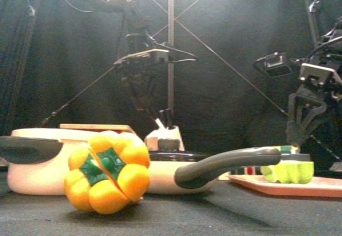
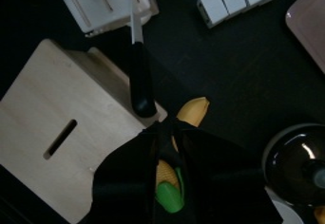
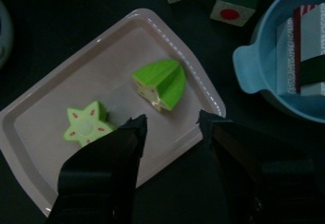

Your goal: Put pairing knife back in holder

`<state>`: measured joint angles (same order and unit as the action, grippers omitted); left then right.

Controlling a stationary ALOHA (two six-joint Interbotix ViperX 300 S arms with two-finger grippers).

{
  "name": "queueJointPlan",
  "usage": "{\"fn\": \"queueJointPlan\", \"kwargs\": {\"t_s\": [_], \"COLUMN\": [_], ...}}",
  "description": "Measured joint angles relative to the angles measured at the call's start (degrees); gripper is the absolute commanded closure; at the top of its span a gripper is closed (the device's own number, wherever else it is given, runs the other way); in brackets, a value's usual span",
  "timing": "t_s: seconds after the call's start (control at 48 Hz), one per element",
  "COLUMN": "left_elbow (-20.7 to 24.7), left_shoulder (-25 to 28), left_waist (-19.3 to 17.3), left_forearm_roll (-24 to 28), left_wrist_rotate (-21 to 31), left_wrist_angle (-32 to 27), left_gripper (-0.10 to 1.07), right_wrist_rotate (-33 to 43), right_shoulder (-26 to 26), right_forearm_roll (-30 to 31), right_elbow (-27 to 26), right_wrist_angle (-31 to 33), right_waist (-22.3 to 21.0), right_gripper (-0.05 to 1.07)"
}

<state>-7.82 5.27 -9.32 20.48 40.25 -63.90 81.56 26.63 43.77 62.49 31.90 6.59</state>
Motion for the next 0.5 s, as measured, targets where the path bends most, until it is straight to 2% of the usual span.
{"fn": "queueJointPlan", "kwargs": {"t_s": [0.5], "left_elbow": [1.05], "left_shoulder": [1.14], "left_waist": [-2.55], "left_forearm_roll": [2.81], "left_wrist_rotate": [-0.09], "left_wrist_angle": [1.41], "left_gripper": [0.36], "right_wrist_rotate": [0.0], "right_shoulder": [-0.35], "right_forearm_roll": [-0.09], "right_elbow": [0.0], "right_wrist_angle": [-0.18], "right_waist": [-0.09], "right_gripper": [0.19]}}
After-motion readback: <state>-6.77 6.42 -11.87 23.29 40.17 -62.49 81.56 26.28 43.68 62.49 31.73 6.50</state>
